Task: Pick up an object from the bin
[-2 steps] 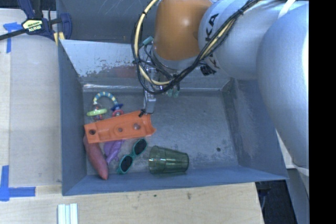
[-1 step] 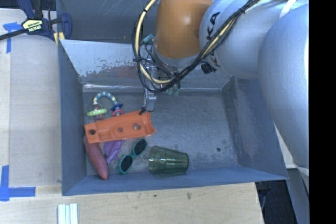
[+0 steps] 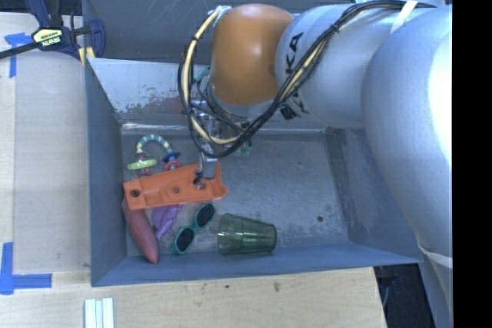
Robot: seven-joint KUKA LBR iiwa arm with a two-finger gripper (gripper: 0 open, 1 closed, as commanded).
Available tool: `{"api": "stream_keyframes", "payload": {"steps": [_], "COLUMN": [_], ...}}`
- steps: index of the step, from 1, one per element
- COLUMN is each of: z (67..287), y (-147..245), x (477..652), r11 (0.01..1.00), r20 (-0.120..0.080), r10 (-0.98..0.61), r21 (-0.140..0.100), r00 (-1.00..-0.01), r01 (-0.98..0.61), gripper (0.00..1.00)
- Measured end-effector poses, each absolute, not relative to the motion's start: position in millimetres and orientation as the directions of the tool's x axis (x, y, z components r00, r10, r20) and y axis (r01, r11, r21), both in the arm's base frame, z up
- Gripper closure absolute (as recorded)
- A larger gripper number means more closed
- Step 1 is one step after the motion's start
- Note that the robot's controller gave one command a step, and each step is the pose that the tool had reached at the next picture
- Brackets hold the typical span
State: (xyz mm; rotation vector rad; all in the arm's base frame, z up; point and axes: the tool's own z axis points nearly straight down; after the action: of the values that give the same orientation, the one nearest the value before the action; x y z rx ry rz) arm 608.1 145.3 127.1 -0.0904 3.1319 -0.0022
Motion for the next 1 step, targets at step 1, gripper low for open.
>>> {"api": "stream_keyframes", "payload": {"steps": [1], "z": [95.4], "y": [162.3], "x": [579.3], "r11": [0.939], "r20": [-0.006], "r10": [-0.345], "r21": [0.000], "r00": [-0.939], "r01": [-0.345], "gripper": [1.00]}}
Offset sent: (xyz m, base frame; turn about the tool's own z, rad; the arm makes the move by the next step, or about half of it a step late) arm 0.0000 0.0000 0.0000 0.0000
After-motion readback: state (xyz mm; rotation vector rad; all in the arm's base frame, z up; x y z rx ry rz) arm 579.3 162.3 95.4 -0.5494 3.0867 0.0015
